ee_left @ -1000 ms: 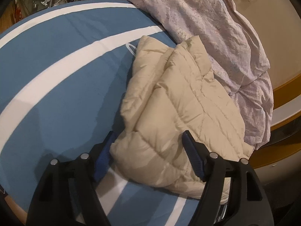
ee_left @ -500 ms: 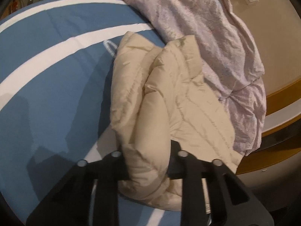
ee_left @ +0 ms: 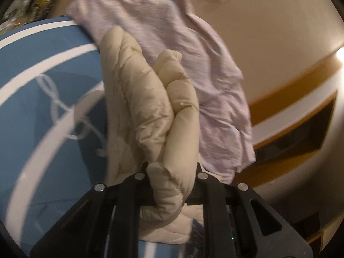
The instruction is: Fold large clothes
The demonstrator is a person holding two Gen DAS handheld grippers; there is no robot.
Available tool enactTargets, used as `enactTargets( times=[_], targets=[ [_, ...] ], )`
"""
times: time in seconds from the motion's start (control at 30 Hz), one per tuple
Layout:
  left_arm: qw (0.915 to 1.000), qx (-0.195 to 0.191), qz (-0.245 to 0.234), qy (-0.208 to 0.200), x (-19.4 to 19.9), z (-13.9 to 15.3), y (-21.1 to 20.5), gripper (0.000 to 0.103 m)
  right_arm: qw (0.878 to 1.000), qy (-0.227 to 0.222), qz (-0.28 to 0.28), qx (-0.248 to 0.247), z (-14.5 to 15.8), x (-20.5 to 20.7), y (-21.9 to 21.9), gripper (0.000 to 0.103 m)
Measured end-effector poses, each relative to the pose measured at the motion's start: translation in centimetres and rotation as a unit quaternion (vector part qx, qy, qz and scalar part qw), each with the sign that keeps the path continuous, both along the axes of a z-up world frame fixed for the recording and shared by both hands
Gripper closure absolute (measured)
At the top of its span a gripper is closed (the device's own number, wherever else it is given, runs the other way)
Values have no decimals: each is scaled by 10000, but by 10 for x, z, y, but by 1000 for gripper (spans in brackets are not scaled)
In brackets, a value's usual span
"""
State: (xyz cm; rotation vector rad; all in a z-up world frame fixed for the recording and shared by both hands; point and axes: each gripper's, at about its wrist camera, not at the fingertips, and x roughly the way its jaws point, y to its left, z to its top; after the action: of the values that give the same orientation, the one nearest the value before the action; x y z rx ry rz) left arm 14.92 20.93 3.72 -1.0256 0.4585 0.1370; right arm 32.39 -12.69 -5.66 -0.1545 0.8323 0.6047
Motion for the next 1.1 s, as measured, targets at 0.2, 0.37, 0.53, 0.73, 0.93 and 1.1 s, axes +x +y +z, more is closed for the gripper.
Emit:
enactTargets(
  times=[0.2, 0.37, 0.53, 0.73, 0.93, 1.1],
  targets=[
    [9977, -78, -638, -197, 40, 8, -50, 89, 10000, 40, 4, 67, -1, 1, 0, 56],
    [9930, -223, -1136, -242, 72, 6, -91, 89, 9999, 63, 7, 104, -2, 1, -1, 56],
    [9871, -296, -1557, -240, 93, 2, -127, 89, 9998, 107, -2, 176, -3, 3, -3, 56],
    [9792, -404, -1973, -253, 107, 0, -159, 89, 9993, 184, -34, 325, -3, 5, -5, 56],
    [9712, -366, -2347, -180, 125, -4, -191, 89, 9983, 266, -76, 507, -4, 7, -8, 56],
    [9697, -411, -2407, 95, 141, -22, -200, 89, 9971, 339, -91, 681, -4, 8, -13, 57]
  ],
)
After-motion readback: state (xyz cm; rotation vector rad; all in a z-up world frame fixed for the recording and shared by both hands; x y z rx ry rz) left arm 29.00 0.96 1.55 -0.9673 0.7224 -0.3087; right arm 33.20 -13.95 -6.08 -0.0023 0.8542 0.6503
